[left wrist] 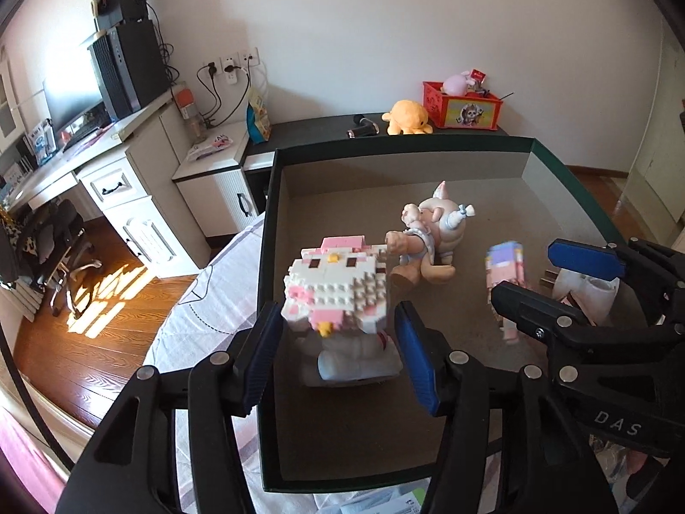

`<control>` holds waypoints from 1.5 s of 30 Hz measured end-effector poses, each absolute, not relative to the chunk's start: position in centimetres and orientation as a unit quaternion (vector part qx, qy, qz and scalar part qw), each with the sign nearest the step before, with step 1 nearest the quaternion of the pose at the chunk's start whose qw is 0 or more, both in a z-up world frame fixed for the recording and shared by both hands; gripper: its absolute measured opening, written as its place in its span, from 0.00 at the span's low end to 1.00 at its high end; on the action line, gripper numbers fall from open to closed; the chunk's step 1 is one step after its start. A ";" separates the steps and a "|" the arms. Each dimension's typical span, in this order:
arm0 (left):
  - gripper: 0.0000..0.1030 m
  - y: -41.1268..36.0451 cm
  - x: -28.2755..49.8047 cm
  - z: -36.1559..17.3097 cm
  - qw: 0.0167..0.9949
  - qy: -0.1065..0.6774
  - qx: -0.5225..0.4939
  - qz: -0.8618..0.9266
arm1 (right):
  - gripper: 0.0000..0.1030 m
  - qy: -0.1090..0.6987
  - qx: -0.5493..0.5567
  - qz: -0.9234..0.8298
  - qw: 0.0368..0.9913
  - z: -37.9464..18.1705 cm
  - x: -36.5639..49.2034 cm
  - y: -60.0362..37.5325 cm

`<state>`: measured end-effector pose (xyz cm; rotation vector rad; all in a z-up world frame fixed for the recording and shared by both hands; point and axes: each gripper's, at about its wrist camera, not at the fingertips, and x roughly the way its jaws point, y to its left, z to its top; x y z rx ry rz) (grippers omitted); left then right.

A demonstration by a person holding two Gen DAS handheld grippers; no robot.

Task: Organize rigid objects
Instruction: 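Carry the block cat and block ring into the pink box and open both tools, then withdraw both tools from the pink box back toward the remaining items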

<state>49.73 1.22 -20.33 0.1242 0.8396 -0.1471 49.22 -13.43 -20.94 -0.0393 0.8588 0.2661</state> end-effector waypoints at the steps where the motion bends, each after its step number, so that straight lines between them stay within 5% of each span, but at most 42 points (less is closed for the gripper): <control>1: 0.58 1.5 49.5 -20.1 0.908 0.408 0.053 -0.076 | 0.63 0.415 -0.012 0.130 0.901 -20.8 49.0 -13.7; 8: 0.84 2.0 44.9 -17.0 0.927 0.364 0.045 -0.073 | 0.78 0.383 0.011 0.130 0.914 -18.0 45.2 -15.1; 18: 0.99 2.6 29.8 -9.6 0.977 0.206 0.037 -0.028 | 0.82 0.262 0.015 0.118 0.958 -11.2 31.6 -15.4; 24: 1.00 2.8 21.9 -8.2 0.985 0.170 0.012 -0.026 | 0.84 0.213 0.016 0.107 0.971 -9.1 23.5 -15.7; 28: 1.00 2.8 18.3 -7.9 0.986 0.164 0.011 -0.024 | 1.00 0.186 0.013 0.079 0.979 -8.5 19.1 -15.7; 45: 1.00 2.1 10.7 -5.9 0.994 0.110 0.016 -0.005 | 1.00 0.123 0.012 0.055 0.991 -6.2 9.6 -16.0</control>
